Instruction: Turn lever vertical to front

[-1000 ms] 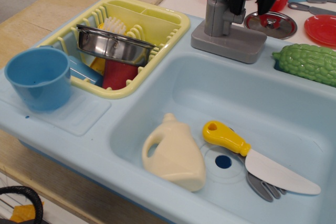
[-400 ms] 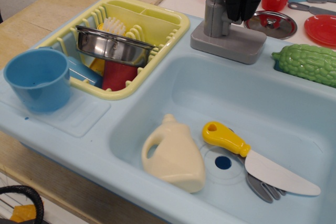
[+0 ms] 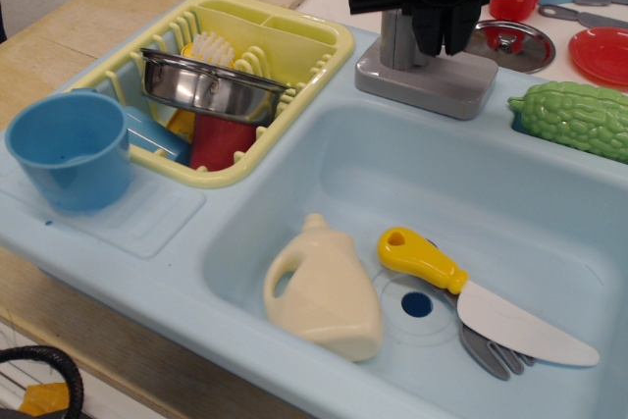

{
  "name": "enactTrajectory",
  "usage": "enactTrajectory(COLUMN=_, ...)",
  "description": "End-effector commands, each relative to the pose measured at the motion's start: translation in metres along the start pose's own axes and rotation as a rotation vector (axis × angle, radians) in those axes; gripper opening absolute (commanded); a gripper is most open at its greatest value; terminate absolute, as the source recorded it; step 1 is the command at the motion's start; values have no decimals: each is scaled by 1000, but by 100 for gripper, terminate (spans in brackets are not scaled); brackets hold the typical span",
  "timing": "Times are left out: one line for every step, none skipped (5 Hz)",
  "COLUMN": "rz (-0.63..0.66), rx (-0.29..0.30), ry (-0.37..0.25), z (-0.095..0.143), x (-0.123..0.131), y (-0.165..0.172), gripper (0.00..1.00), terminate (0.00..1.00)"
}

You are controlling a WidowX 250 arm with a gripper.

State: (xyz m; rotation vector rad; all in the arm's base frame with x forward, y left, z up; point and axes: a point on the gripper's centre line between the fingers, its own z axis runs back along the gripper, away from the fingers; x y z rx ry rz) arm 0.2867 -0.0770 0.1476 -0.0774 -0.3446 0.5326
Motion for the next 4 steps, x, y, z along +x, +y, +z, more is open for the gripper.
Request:
enactTrajectory(rz=38, rx=-51, ry=25, z=4, x=-10, y=-3, gripper=0, terminate=0)
enactTrajectory(rz=51, rx=-52, ry=42, z=3, x=-14, y=-1, gripper=0, terminate=0)
enactTrajectory(rz=32, rx=-85, ry=82, z=2, x=-15, y=0, gripper=100, terminate=0)
enactTrajectory(rz=32, rx=-85, ry=82, z=2, x=-15, y=0, gripper=100, terminate=100)
